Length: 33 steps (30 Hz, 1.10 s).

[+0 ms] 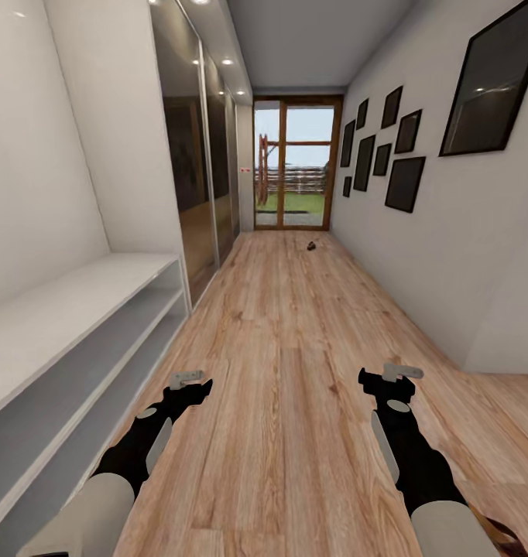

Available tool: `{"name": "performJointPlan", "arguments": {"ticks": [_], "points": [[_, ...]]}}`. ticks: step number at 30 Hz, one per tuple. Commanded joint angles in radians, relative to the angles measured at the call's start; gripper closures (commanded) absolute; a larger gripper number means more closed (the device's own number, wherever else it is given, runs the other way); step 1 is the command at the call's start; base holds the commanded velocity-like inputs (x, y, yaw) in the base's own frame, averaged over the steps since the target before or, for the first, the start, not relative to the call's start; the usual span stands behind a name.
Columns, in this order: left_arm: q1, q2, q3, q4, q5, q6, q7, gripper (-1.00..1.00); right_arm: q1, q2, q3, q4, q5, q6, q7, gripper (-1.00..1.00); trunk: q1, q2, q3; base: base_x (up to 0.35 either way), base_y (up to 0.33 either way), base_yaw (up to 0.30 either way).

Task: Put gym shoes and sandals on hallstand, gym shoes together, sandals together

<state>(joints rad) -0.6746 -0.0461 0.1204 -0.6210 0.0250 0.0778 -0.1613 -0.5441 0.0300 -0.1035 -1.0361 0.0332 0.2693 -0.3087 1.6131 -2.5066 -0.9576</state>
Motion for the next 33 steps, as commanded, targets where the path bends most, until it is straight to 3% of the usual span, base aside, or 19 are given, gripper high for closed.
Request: {"name": "performJointPlan", "arguments": {"ticks": [1,33], "points": [[0.0,-0.001,0.007,-0.002,0.003,0.008,-0.009,-1.0,0.0,0.001,-0.001,-0.002,0.004,0.007,-0.001,-1.0,0.0,0.0,-0.001,0.346,0.0,0.0],[0.0,-0.002,0.007,-0.002,0.003,0.008,-0.009,-1.0,0.0,0.001,-0.001,-0.001,0.003,0.007,0.0,-1.0,0.0,0.0,-0.001,0.346,-0.061,0.0]]}}
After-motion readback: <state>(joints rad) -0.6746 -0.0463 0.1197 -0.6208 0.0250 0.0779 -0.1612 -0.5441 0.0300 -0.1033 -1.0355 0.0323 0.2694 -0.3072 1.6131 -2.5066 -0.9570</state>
